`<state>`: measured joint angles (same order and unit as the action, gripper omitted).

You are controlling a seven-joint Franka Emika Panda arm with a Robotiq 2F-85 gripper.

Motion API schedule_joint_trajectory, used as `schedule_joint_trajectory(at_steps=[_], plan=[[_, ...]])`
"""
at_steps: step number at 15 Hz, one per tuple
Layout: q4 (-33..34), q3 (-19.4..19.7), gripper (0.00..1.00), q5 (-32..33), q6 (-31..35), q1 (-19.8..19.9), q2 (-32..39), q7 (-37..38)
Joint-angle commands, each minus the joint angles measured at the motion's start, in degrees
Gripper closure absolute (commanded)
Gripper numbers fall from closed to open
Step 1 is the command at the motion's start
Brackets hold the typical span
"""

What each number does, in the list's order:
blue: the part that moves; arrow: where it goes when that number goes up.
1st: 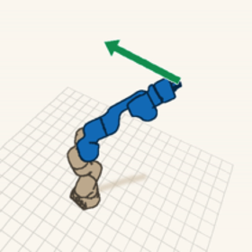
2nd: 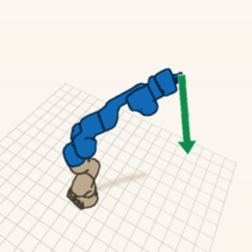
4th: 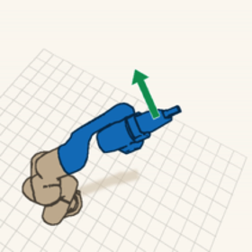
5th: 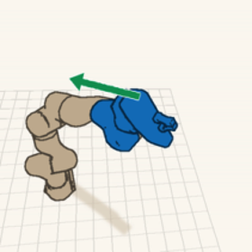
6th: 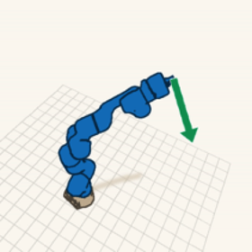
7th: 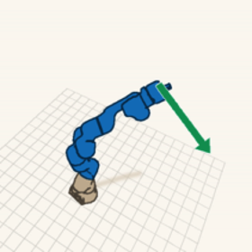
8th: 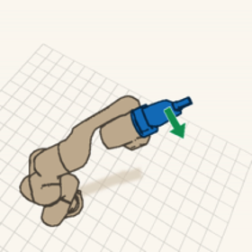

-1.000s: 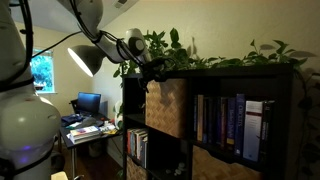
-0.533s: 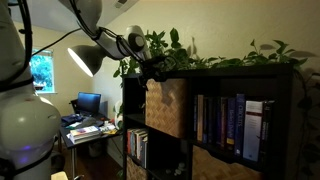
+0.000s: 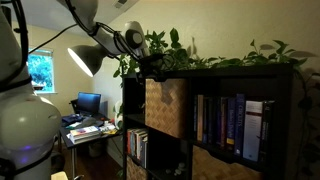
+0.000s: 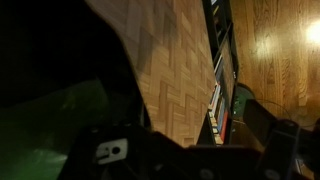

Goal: Partially pull out the basket from the shelf, remove socks from it and put them on top of the shelf, and then push the basket back into the shelf

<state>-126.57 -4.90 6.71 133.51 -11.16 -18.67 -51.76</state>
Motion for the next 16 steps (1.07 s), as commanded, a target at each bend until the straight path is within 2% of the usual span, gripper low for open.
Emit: schedule_joint_trajectory(at_steps=[1, 6, 16], plan=[[-2.97, 1.49, 0.00, -4.31, -4.23, -1.71, -4.01, -2.13], [-2.69, 2.16, 0.00, -8.80, -8.89, -1.91, -4.95, -4.75], [-2.23, 1.38, 0.00, -8.34, -15.53, -1.62, -7.62, -3.74]])
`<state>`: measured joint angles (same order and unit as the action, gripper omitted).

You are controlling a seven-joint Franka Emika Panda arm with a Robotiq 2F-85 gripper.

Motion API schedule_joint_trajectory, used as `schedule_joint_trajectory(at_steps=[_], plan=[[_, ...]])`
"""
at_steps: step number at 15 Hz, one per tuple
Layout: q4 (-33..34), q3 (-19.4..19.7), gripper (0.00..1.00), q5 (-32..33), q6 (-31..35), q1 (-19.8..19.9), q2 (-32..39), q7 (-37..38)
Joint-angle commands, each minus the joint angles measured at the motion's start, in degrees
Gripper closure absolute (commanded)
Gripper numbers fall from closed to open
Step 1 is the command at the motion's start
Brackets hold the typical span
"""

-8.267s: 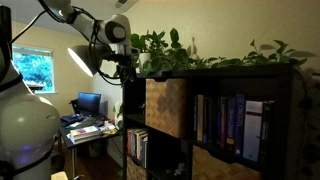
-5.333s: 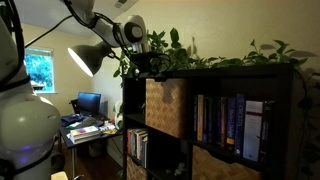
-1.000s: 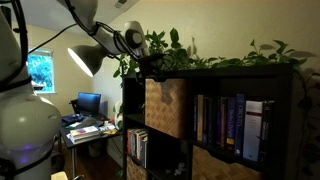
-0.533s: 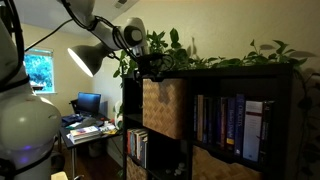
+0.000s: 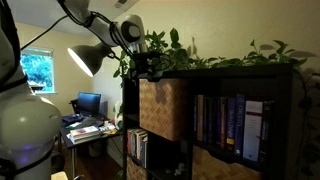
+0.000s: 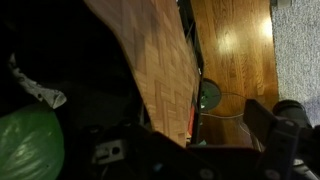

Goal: Partially pull out the basket from the shelf, remove socks from it and put them on top of the shelf, and then push the basket back into the shelf

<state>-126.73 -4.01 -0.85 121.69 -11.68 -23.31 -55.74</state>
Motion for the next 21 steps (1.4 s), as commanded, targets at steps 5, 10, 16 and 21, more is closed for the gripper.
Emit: schedule_joint_trajectory(at_steps=[5, 10, 16, 21], plan=[[-1.76, 0.16, 0.00, 0.11, -4.57, -0.88, -3.39, 0.76], [0.29, -1.59, 0.00, 5.54, -3.32, 1.04, -1.41, 7.43], [3.95, -1.70, 0.00, 10.04, -4.98, 1.82, 0.06, 16.76], [8.38, -1.23, 0.00, 10.89, -7.98, 3.97, 2.48, 29.68]])
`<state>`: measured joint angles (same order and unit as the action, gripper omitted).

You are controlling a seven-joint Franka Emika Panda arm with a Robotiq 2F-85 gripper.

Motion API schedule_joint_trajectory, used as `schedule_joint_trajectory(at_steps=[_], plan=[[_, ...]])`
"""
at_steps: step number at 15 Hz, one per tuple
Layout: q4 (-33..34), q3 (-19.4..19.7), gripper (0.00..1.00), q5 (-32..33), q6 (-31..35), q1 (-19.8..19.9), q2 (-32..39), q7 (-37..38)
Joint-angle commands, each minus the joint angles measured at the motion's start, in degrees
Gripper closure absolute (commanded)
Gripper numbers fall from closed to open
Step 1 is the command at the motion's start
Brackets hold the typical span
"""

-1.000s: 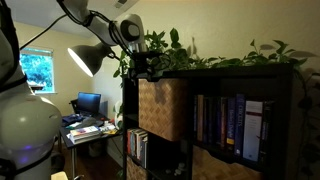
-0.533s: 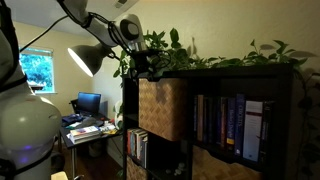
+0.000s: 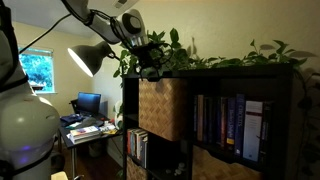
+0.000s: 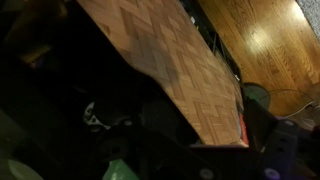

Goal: Partially pull out the basket from the shelf, remove socks from it and put them on top of the shelf, and then push the basket back into the shelf

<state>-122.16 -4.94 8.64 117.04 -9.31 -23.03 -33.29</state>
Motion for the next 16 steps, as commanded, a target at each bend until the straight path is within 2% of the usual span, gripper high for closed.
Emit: schedule_joint_trajectory(at_steps=[1, 8, 12, 16], plan=[[4.29, -0.22, 0.00, 1.67, -3.39, 2.08, 2.62, 9.84], [4.13, -0.56, 0.00, 1.47, 3.00, 5.14, 5.03, 28.33], [2.40, -0.90, 0.00, 3.25, 9.99, 5.97, 5.79, 34.12], [1.68, -1.05, 0.00, 4.91, 11.60, 6.29, 7.28, 37.49]])
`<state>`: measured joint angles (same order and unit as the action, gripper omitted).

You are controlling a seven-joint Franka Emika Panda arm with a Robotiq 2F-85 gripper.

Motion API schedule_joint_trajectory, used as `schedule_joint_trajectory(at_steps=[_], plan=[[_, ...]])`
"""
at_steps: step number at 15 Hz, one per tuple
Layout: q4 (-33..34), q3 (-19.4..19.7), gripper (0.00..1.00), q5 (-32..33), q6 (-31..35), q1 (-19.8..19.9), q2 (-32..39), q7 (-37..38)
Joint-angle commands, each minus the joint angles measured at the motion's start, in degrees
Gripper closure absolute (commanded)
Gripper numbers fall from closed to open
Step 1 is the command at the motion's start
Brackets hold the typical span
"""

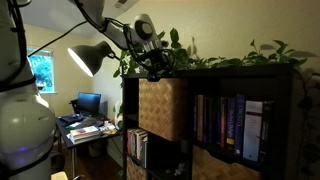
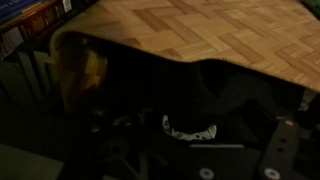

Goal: Partially pull out the basket from the shelf, remove socks from it and put them on top of the shelf, and then push the basket back into the shelf

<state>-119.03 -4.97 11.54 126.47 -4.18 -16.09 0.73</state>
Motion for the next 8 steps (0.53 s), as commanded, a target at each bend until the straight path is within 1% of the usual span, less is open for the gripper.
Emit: schedule_joint_trajectory(at_steps=[1, 5, 6, 7, 8], plan=[[-1.54, -1.00, 0.00, 2.14, 1.76, 1.07, 0.68, 3.94], [-1.82, -1.19, 0.00, 1.50, 0.63, 0.42, 1.18, 4.04], [-2.03, -1.29, 0.25, 1.52, 0.97, 0.33, 1.12, 4.01], [-2.21, -1.42, 0.27, 1.62, 1.39, 0.28, 1.01, 3.96], [-2.52, -1.49, 0.33, 1.54, 2.29, 0.15, 0.82, 3.63]])
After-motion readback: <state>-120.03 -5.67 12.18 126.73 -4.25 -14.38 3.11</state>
